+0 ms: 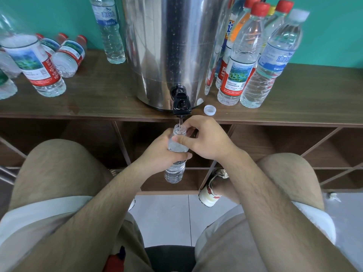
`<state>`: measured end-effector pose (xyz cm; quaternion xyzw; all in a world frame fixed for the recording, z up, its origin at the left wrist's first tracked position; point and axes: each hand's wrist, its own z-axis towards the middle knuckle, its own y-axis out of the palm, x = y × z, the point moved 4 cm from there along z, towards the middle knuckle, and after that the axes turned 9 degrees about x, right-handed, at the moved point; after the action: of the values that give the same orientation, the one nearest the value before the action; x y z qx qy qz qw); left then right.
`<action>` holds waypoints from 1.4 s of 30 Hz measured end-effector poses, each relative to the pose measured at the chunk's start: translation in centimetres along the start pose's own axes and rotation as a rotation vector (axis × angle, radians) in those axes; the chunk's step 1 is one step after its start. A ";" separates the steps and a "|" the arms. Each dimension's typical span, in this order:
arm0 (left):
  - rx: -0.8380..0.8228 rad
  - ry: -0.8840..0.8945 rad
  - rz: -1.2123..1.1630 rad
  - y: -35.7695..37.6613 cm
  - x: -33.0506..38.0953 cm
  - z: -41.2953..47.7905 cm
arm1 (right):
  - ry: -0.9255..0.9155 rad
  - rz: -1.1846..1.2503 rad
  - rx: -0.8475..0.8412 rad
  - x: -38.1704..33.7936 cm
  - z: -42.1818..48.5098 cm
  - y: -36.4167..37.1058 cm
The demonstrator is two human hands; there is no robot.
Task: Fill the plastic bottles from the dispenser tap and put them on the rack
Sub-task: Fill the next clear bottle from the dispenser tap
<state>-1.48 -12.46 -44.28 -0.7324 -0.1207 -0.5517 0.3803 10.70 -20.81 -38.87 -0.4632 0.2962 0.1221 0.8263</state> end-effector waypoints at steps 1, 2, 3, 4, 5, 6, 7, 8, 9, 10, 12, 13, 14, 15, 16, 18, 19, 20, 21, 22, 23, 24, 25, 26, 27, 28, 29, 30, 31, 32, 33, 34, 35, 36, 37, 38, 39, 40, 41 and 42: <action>-0.001 0.001 -0.003 0.0 0.0 0.0 | -0.003 -0.004 0.002 0.0 0.0 0.0; -0.003 0.001 -0.001 0.0 0.0 0.0 | -0.006 -0.007 0.003 -0.1 0.0 0.0; -0.003 0.002 0.001 0.0 -0.1 0.0 | -0.006 -0.008 0.005 -0.1 0.0 0.1; -0.003 0.000 -0.003 0.0 -0.1 0.0 | -0.007 -0.007 0.008 -0.1 0.0 0.0; -0.002 -0.001 -0.011 0.0 -0.1 0.1 | -0.006 -0.007 0.011 0.0 0.0 0.0; 0.000 -0.003 -0.016 0.0 -0.2 0.1 | -0.006 -0.008 0.012 0.0 0.0 0.0; 0.002 -0.004 -0.016 -0.1 -0.2 0.1 | -0.007 -0.010 0.013 0.0 0.0 0.0; 0.004 -0.005 -0.013 -0.1 -0.2 0.1 | -0.007 -0.012 0.014 0.0 0.0 0.0; 0.005 -0.006 -0.010 -0.1 -0.2 0.0 | -0.008 -0.014 0.013 0.0 0.0 0.0; 0.008 -0.005 -0.008 -0.1 -0.2 0.0 | -0.007 -0.014 0.012 0.0 0.0 0.0; 0.009 -0.005 -0.006 0.0 -0.1 0.0 | -0.008 -0.012 0.010 0.0 0.0 0.0; 0.008 -0.006 -0.005 0.0 -0.1 0.0 | -0.009 -0.012 0.009 0.0 0.0 0.0; 0.007 -0.006 -0.004 0.0 -0.1 0.0 | -0.011 -0.013 0.009 0.0 0.0 0.0; 0.007 -0.006 -0.002 0.0 0.0 0.0 | -0.011 -0.014 0.010 0.0 0.0 0.0; 0.008 -0.007 -0.001 0.0 0.0 -0.1 | -0.009 -0.015 0.012 0.0 0.0 0.0; 0.009 -0.008 0.001 -0.1 0.1 -0.1 | -0.009 -0.022 0.014 0.0 0.0 0.0; 0.007 -0.008 0.001 0.0 0.1 -0.1 | -0.009 -0.025 0.014 0.0 0.0 0.0; 0.005 -0.008 0.003 0.0 0.2 -0.2 | -0.007 -0.027 0.013 0.0 0.0 0.0; 0.003 -0.007 0.007 0.0 0.2 -0.2 | -0.004 -0.027 0.012 0.0 0.0 0.0; 0.002 -0.007 0.009 -0.1 0.3 -0.2 | -0.003 -0.025 0.011 0.0 0.0 0.0; 0.002 -0.006 0.011 -0.1 0.3 -0.2 | -0.001 -0.024 0.008 0.0 0.0 0.0; 0.001 -0.006 0.011 -0.1 0.3 -0.2 | 0.001 -0.024 0.005 0.0 0.0 0.0; 0.001 -0.007 0.010 -0.1 0.3 -0.2 | 0.004 -0.026 0.002 0.0 0.0 0.0; 0.000 -0.009 0.007 -0.1 0.3 -0.2 | 0.006 -0.027 0.001 0.0 0.0 0.0; 0.000 -0.011 0.003 -0.1 0.2 -0.2 | 0.007 -0.027 0.002 0.0 0.0 0.0; 0.000 -0.013 0.000 -0.1 0.2 -0.2 | 0.008 -0.027 0.003 0.0 0.0 0.0; 0.001 -0.014 -0.001 -0.1 0.2 -0.2 | 0.009 -0.025 0.004 0.0 0.0 0.0; 0.003 -0.014 0.000 -0.1 0.2 -0.2 | 0.010 -0.024 0.003 0.0 0.0 0.0; 0.004 -0.014 0.003 -0.1 0.2 -0.2 | 0.010 -0.024 0.003 0.0 0.0 0.0; 0.005 -0.014 0.008 -0.1 0.3 -0.2 | 0.011 -0.024 0.002 0.0 0.0 0.0; 0.005 -0.013 0.012 -0.1 0.3 -0.2 | 0.013 -0.022 0.002 0.0 0.0 0.1; 0.004 -0.011 0.013 -0.1 0.3 -0.2 | 0.015 -0.018 0.002 0.0 0.0 0.1; 0.004 -0.008 0.013 -0.1 0.3 -0.2 | 0.017 -0.012 0.002 0.0 0.0 0.1; 0.005 -0.006 0.013 -0.1 0.4 -0.3 | 0.018 -0.009 0.001 0.0 0.0 0.1; 0.006 -0.004 0.012 -0.1 0.4 -0.3 | 0.018 -0.008 0.000 0.0 0.0 0.1; 0.006 -0.005 0.012 -0.1 0.4 -0.3 | 0.018 -0.009 0.001 0.0 -0.1 0.1; 0.006 -0.005 0.012 -0.1 0.4 -0.3 | 0.018 -0.007 0.002 0.0 -0.1 0.0; 0.005 -0.008 0.010 -0.1 0.4 -0.3 | 0.016 -0.006 0.004 0.0 -0.1 0.0; 0.003 -0.011 0.006 -0.1 0.4 -0.3 | 0.014 -0.007 0.004 0.0 -0.1 0.0; 0.001 -0.015 0.002 -0.1 0.4 -0.3 | 0.013 -0.010 0.003 -0.1 -0.1 0.0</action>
<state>-1.62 -12.69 -43.80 -0.7365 -0.1227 -0.5458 0.3802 10.64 -20.86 -38.86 -0.4641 0.2994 0.1148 0.8257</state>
